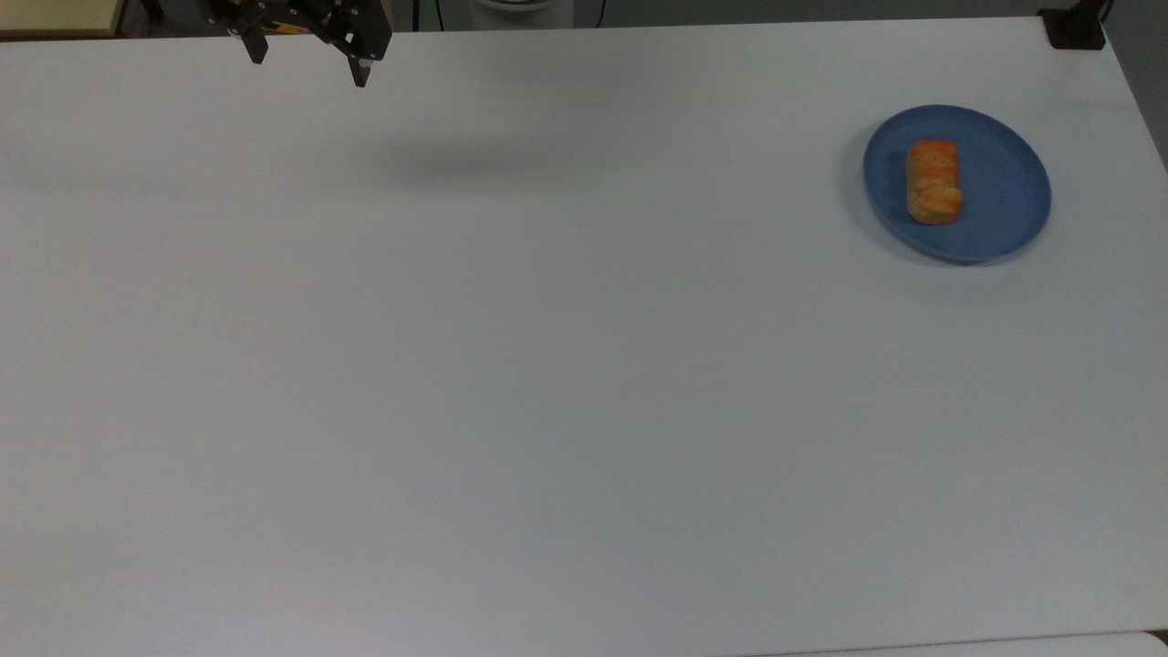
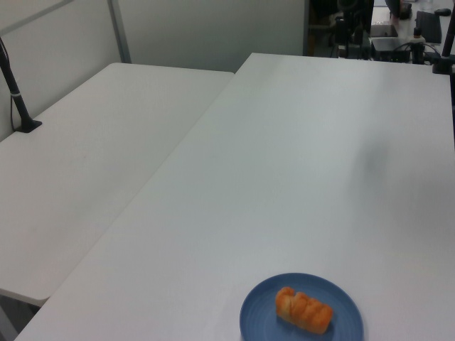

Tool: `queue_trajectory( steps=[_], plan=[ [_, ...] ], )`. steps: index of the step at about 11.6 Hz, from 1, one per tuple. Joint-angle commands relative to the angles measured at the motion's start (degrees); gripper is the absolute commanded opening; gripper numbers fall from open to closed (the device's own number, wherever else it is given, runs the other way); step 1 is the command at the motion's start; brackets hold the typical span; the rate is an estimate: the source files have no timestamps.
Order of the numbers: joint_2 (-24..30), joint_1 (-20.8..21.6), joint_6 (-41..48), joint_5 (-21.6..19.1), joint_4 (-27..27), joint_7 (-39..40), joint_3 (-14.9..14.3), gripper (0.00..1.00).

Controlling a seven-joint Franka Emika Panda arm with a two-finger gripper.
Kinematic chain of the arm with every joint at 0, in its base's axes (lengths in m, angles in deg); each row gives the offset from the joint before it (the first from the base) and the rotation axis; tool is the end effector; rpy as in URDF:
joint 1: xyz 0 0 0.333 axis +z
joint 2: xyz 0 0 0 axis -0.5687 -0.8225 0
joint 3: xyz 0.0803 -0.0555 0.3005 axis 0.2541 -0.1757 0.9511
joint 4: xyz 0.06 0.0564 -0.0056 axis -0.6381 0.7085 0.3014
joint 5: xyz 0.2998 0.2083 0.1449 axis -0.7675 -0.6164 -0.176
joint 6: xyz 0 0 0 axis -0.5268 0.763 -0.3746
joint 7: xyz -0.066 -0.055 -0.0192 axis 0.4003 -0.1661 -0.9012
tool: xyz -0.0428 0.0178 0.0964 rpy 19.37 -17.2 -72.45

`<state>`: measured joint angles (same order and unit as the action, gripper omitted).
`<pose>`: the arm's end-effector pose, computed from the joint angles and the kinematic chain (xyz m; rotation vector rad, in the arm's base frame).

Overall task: Put the bread on the table
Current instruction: 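Move the gripper over the blue plate and lower onto the orange bread roll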

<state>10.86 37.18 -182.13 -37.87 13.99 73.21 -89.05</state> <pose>0.5890 -0.0930 0.5677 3.0685 -0.2404 -0.0475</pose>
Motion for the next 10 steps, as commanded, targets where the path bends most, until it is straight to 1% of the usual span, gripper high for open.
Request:
queue_trajectory(
  steps=[1,4,5,6,7,9,10],
  plan=[
    [2.0,0.0,-1.4,-1.4,1.8,0.2,-0.6,1.00],
    [1.6,0.7,-3.3,-3.4,2.1,0.2,-0.5,1.00],
    [1.6,1.8,-3.2,-4.0,1.9,0.2,-0.2,1.00],
    [1.7,4.1,-3.0,-6.2,1.7,-0.2,-0.2,1.00],
    [2.0,6.9,-2.6,-7.0,1.5,-1.7,-0.2,1.00],
    [1.7,14.4,-2.7,-7.2,-0.1,-10.7,0.4,1.00],
    [1.6,17.0,-3.1,-7.2,-0.2,-14.4,0.7,1.00]
  ],
)
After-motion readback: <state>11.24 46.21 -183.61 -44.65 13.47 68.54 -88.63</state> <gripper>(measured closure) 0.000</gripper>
